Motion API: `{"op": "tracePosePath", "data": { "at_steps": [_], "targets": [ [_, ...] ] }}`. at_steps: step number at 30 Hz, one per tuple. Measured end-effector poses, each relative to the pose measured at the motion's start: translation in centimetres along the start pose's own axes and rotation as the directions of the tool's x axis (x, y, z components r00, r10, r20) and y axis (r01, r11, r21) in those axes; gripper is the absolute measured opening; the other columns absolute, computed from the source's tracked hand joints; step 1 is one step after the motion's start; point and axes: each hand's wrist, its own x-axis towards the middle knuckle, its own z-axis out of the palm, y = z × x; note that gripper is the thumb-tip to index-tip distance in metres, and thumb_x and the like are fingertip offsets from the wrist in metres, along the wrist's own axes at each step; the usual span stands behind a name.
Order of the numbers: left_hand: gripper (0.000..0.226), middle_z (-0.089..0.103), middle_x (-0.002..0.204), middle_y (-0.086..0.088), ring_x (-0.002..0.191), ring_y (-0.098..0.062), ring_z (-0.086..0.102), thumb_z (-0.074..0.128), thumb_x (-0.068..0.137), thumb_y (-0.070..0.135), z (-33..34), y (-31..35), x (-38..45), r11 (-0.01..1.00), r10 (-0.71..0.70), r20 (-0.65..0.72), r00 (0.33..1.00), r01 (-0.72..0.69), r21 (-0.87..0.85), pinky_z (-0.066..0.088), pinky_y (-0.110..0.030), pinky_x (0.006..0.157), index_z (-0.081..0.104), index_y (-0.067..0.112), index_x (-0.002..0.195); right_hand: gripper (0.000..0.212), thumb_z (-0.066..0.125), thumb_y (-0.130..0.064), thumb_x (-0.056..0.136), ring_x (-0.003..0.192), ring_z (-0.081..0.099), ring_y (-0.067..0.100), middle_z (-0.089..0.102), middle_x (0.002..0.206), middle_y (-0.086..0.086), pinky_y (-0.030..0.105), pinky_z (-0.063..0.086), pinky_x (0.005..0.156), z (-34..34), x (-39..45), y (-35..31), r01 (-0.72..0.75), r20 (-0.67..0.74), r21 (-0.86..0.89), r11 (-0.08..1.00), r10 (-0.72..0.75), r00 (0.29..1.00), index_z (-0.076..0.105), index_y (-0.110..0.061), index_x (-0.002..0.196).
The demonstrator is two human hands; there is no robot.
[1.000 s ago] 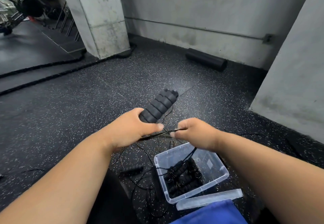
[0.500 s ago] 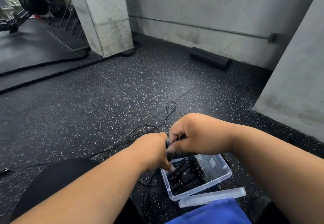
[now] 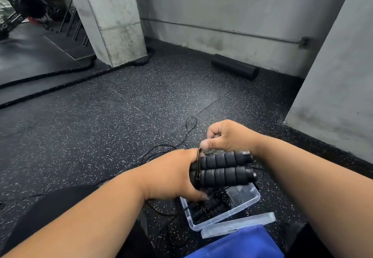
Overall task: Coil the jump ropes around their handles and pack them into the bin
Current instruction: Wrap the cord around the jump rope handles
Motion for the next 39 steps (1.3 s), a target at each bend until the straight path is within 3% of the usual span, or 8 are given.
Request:
{"op": "tracePosePath", "data": {
  "at_steps": [4, 8, 14, 19, 26, 32, 36, 39],
  "targets": [
    [0.06, 0.069, 0.1, 0.014, 0.087, 0.001, 0.065, 0.096, 0.065, 0.044, -0.2, -0.7, -0.1, 0.985, -0.09, -0.102, 0.991, 0.073, -0.158, 0.053, -0.023, 0.076, 0.055, 0.037, 0.109, 0.029, 0.075, -0.029, 0.093, 0.07, 0.057, 0.011, 0.061, 0.076, -0.002, 0.017, 0.048, 0.061, 2.1, 0.2, 1.2, -0.074, 0.123, 0.352, 0.933, 0.032, 0.992, 0.06, -0.004, 0.088],
    [0.066, 0.066, 0.096, 0.007, 0.067, 0.0, 0.057, 0.095, 0.067, 0.046, -0.4, -1.8, -0.2, 0.938, -0.241, -0.191, 0.952, 0.178, -0.299, 0.046, -0.02, 0.062, 0.046, 0.035, 0.11, 0.036, 0.047, 0.011, 0.101, 0.07, 0.049, -0.008, 0.055, 0.084, -0.006, 0.007, 0.044, 0.07, 4.3, 0.3, 0.5, -0.02, 0.007, 0.185, 0.983, 0.019, 1.0, 0.055, -0.018, 0.081],
    [0.109, 0.074, 0.107, -0.004, 0.074, -0.007, 0.066, 0.093, 0.074, 0.017, 0.2, -2.0, -0.2, 0.836, -0.235, -0.262, 0.936, 0.057, -0.545, 0.054, -0.022, 0.073, 0.028, 0.055, 0.152, 0.018, 0.047, -0.025, 0.084, 0.073, 0.045, 0.017, 0.063, 0.079, 0.012, 0.043, 0.043, 0.067, 6.4, 1.7, 1.2, -0.103, 0.004, 0.127, 0.987, 0.103, 0.995, 0.06, -0.012, 0.084],
    [0.065, 0.069, 0.11, 0.0, 0.09, -0.015, 0.067, 0.088, 0.079, 0.003, 0.9, -1.3, 0.0, 0.651, -0.166, -0.182, 0.969, -0.031, -0.759, 0.062, -0.035, 0.077, 0.062, 0.032, 0.132, 0.028, 0.051, -0.029, 0.085, 0.077, 0.057, 0.02, 0.072, 0.097, 0.022, 0.062, 0.056, 0.081, 6.7, 2.3, 2.9, -0.15, 0.103, 0.085, 0.985, 0.141, 0.985, 0.07, -0.011, 0.097],
    [0.066, 0.064, 0.09, 0.006, 0.067, -0.019, 0.043, 0.088, 0.074, 0.013, 0.9, -1.3, -0.4, 0.455, -0.079, 0.037, 0.996, 0.069, -0.888, 0.059, -0.032, 0.063, 0.065, 0.038, 0.13, 0.022, 0.058, -0.023, 0.087, 0.074, 0.059, 0.021, 0.072, 0.092, 0.022, 0.066, 0.053, 0.067, 8.0, 4.3, 7.2, -0.099, 0.157, 0.086, 0.991, 0.085, 0.984, 0.073, -0.017, 0.102],
    [0.056, 0.064, 0.095, 0.0, 0.061, -0.009, 0.057, 0.087, 0.082, 0.007, -0.9, -1.3, -0.5, 0.59, -0.185, -0.068, 0.98, 0.055, -0.805, 0.059, -0.03, 0.064, 0.065, 0.032, 0.127, 0.046, 0.061, -0.05, 0.099, 0.051, 0.035, 0.014, 0.049, 0.055, -0.003, 0.028, 0.028, 0.048, 4.9, -0.3, -0.6, -0.222, 0.082, 0.175, 0.959, 0.21, 0.974, 0.059, -0.014, 0.07],
    [0.058, 0.071, 0.097, -0.003, 0.064, -0.013, 0.065, 0.092, 0.074, 0.016, -2.6, -4.0, -0.2, 0.756, -0.425, -0.263, 0.866, 0.18, -0.63, 0.058, -0.036, 0.064, 0.063, 0.035, 0.12, 0.042, 0.054, -0.051, 0.103, 0.055, 0.042, 0.012, 0.05, 0.061, -0.011, 0.029, 0.036, 0.054, 4.3, -1.6, -1.8, -0.094, 0.044, -0.138, 0.986, 0.101, 0.994, 0.05, -0.023, 0.072],
    [0.054, 0.074, 0.085, 0.008, 0.065, -0.011, 0.068, 0.086, 0.065, 0.034, -2.9, -5.6, -0.2, 0.888, -0.457, -0.397, 0.796, 0.383, -0.253, 0.053, -0.029, 0.061, 0.058, 0.039, 0.111, 0.025, 0.052, -0.037, 0.104, 0.065, 0.051, 0.013, 0.055, 0.07, -0.008, 0.032, 0.039, 0.058, 4.3, -2.7, -4.3, 0.097, 0.126, -0.427, 0.899, -0.047, 0.991, 0.051, -0.025, 0.081]
  ]
}}
